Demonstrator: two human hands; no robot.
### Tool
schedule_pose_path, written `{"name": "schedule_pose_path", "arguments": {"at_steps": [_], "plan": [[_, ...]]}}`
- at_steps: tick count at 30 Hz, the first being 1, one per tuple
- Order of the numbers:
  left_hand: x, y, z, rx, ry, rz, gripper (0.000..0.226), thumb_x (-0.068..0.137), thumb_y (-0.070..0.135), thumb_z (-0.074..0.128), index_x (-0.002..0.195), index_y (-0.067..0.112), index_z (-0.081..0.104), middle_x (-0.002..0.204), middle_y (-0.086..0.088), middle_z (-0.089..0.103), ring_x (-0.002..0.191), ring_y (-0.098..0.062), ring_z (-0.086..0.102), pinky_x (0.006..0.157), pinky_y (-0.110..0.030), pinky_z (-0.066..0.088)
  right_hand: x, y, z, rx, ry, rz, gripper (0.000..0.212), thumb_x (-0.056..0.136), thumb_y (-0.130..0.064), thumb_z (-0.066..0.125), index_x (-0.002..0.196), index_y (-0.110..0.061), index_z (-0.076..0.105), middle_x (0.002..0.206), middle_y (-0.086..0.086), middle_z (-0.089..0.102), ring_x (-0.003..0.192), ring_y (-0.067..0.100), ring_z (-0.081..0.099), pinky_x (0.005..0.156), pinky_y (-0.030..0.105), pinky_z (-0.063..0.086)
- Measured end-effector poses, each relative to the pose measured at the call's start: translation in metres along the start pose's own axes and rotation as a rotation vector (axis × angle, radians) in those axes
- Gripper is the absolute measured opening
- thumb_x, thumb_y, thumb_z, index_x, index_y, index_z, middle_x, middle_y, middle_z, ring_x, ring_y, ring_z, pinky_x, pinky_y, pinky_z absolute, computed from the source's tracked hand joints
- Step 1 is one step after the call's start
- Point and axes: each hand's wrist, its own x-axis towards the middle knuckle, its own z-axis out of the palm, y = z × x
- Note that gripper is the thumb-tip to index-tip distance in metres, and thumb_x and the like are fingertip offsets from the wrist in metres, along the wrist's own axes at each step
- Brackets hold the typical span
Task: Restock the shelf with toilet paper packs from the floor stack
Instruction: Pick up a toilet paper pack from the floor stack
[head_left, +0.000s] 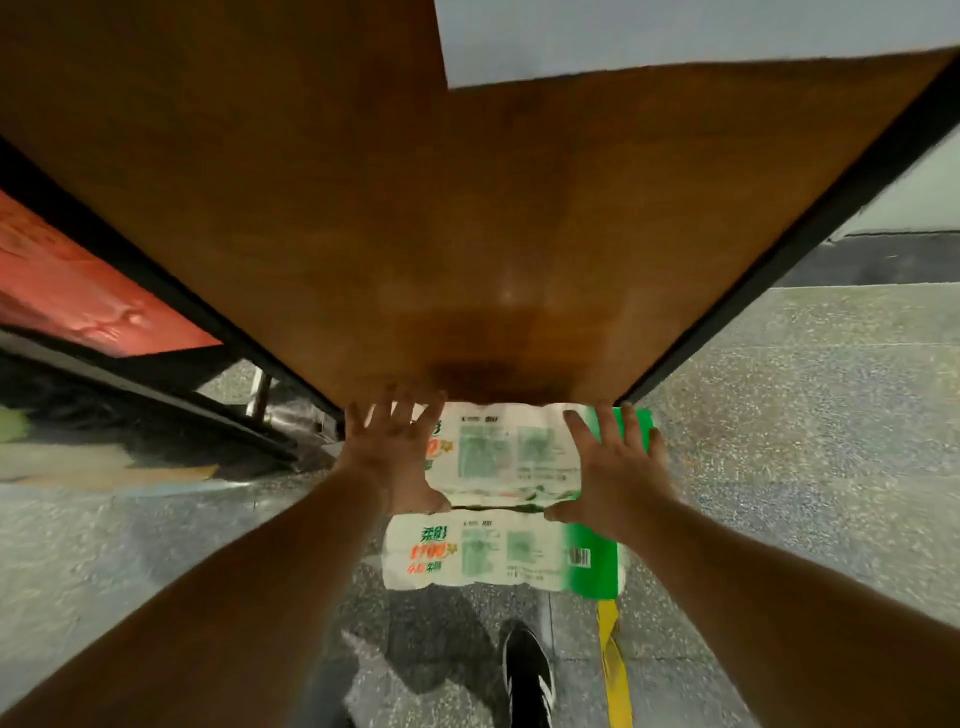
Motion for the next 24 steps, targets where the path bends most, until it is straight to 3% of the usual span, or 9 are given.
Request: {"name": "schedule_pose_path", "arguments": {"at_steps": [6, 9, 11, 15, 24], "plan": [[0.064, 0.010, 0.053, 0.022, -0.071, 0.004, 0.158, 0.050, 0.081, 0.080, 0.152, 0.033, -0.031, 0.165, -0.004, -0.029, 0.151, -0.037, -0.026, 0.113, -0.075, -0.005, 0.066, 0.015, 0.055, -0.037, -0.031, -0.107, 0.139, 0.064, -0.081, 0.071, 0.155, -0.034, -0.022, 0.161, 0.016, -0.030, 0.150, 0.044, -0.022, 0.118, 0.068, -0.002], [0.074, 0.014, 0.067, -0.024, -0.036, 0.000, 0.159, 0.052, 0.073, 0.085, 0.152, 0.032, -0.032, 0.162, -0.007, -0.033, 0.150, -0.038, -0.028, 0.113, -0.073, -0.006, 0.084, 0.021, 0.064, -0.074, -0.008, -0.136, 0.142, 0.062, -0.080, 0.073, 0.154, -0.034, -0.025, 0.159, 0.019, -0.033, 0.148, 0.046, -0.024, 0.116, 0.069, -0.004], [0.078, 0.016, 0.068, -0.036, 0.017, -0.007, 0.153, 0.057, 0.067, 0.086, 0.154, 0.031, -0.027, 0.162, -0.009, -0.022, 0.153, -0.039, -0.019, 0.114, -0.071, -0.002, 0.091, 0.022, 0.063, -0.109, -0.005, -0.154, 0.141, 0.065, -0.078, 0.073, 0.154, -0.033, -0.027, 0.160, 0.022, -0.028, 0.149, 0.048, -0.018, 0.115, 0.069, -0.004], [0.079, 0.017, 0.064, -0.065, 0.070, -0.019, 0.133, 0.068, 0.051, 0.084, 0.156, 0.031, -0.015, 0.160, -0.011, 0.007, 0.152, -0.037, 0.003, 0.117, -0.070, 0.008, 0.095, 0.020, 0.053, -0.144, 0.029, -0.163, 0.130, 0.070, -0.066, 0.076, 0.154, -0.033, -0.018, 0.158, 0.022, 0.005, 0.147, 0.044, 0.010, 0.120, 0.065, 0.005], [-0.013, -0.019, 0.047, -0.192, 0.106, -0.139, 0.135, 0.064, 0.058, 0.080, 0.155, 0.034, -0.017, 0.159, -0.009, 0.010, 0.150, -0.036, 0.005, 0.120, -0.069, 0.005, 0.050, -0.027, -0.006, -0.218, 0.062, -0.303, 0.126, 0.068, -0.069, 0.074, 0.157, -0.035, -0.008, 0.155, 0.017, 0.013, 0.143, 0.039, 0.017, 0.119, 0.062, 0.007]]}}
